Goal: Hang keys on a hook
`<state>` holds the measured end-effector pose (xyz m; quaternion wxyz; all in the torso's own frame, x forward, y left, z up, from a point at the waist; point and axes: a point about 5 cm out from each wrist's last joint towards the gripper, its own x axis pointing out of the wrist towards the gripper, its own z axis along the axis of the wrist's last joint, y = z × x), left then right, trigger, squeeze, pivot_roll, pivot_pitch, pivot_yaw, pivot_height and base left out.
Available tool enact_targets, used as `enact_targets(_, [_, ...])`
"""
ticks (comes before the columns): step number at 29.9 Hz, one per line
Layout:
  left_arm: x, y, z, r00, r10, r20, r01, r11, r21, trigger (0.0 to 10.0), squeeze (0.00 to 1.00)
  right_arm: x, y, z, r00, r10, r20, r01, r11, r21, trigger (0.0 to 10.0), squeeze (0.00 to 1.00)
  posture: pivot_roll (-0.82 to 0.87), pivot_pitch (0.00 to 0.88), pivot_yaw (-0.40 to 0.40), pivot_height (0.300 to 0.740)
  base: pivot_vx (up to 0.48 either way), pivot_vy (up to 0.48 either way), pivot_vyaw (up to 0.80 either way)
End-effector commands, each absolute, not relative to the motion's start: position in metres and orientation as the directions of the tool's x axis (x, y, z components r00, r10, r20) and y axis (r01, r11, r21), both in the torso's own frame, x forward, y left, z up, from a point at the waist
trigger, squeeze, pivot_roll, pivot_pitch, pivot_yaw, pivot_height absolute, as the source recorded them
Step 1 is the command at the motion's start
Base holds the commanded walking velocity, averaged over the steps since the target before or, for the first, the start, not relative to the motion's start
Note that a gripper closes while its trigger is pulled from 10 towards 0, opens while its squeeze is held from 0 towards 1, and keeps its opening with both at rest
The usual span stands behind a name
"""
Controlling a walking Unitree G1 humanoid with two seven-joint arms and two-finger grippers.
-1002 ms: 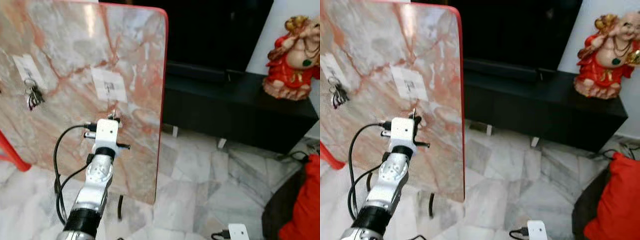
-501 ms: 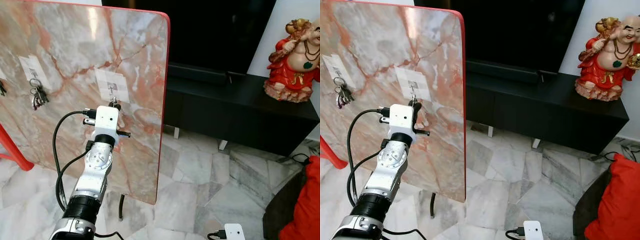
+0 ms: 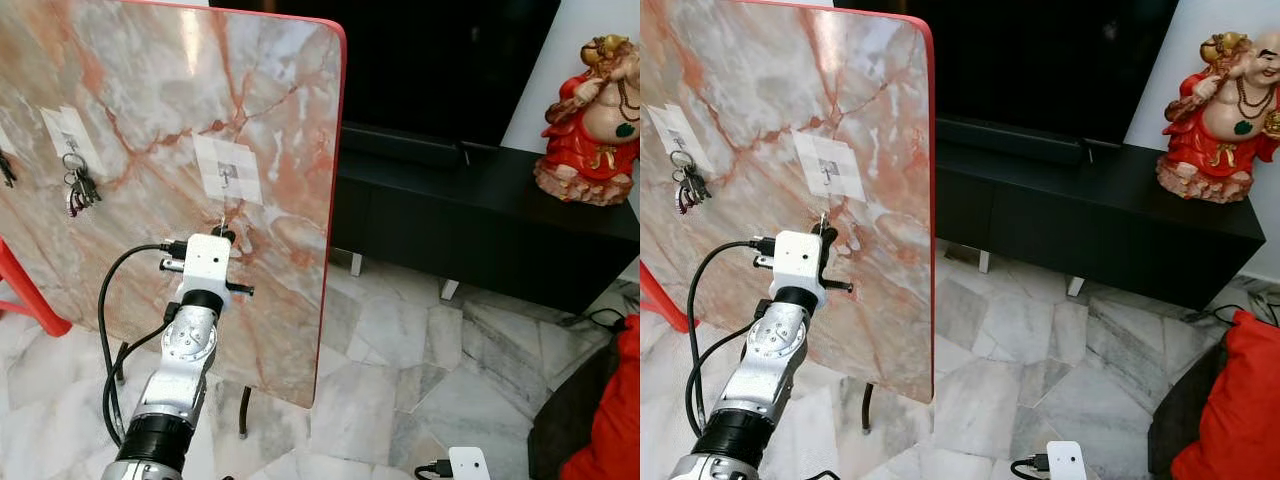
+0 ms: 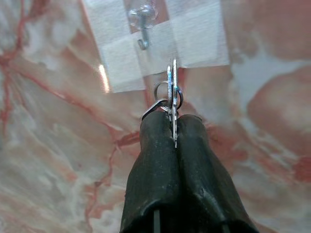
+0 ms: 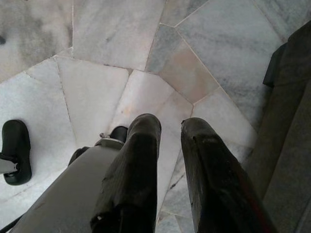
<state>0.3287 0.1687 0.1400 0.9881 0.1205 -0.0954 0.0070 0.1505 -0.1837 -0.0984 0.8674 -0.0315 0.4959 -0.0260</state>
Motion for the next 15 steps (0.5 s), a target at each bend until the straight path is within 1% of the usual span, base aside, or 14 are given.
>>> enact_targets(1, [0.3297, 0.1672, 0.1445, 0.978, -0.006, 0.207, -0.044, 0.971, 0.234, 10.0, 0.00, 0.1503, -0.1855, -0.0981, 0.510, -0.078, -0.857, 0.005, 0.996, -0.087, 10.0, 0.00, 0.00, 0.000, -0.054, 0.740, 0.000, 0.000, 0.40])
enact_targets(3, [0.3297, 0.1670, 0.1446, 0.978, -0.005, 0.207, -0.044, 0.971, 0.233, 10.0, 0.00, 0.1505, -0.1856, -0.0980, 0.513, -0.079, -0.855, 0.003, 0.996, -0.090, 10.0, 0.00, 0.00, 0.000, -0.054, 0.740, 0.000, 0.000, 0.53])
enact_targets(9, [0.3290, 0.1655, 0.1451, 0.978, -0.007, 0.207, -0.042, 0.972, 0.231, 10.0, 0.00, 0.1501, -0.1849, -0.0983, 0.510, -0.074, -0.857, 0.004, 0.996, -0.084, 10.0, 0.00, 0.01, 0.000, -0.052, 0.740, 0.000, 0.000, 0.77])
enact_targets(15, [0.3289, 0.1648, 0.1454, 0.978, -0.011, 0.210, -0.039, 0.972, 0.232, 10.0, 0.00, 0.1494, -0.1843, -0.0986, 0.508, -0.076, -0.858, 0.019, 0.997, -0.077, 10.0, 0.00, 0.01, 0.000, -0.050, 0.740, 0.000, 0.000, 0.00])
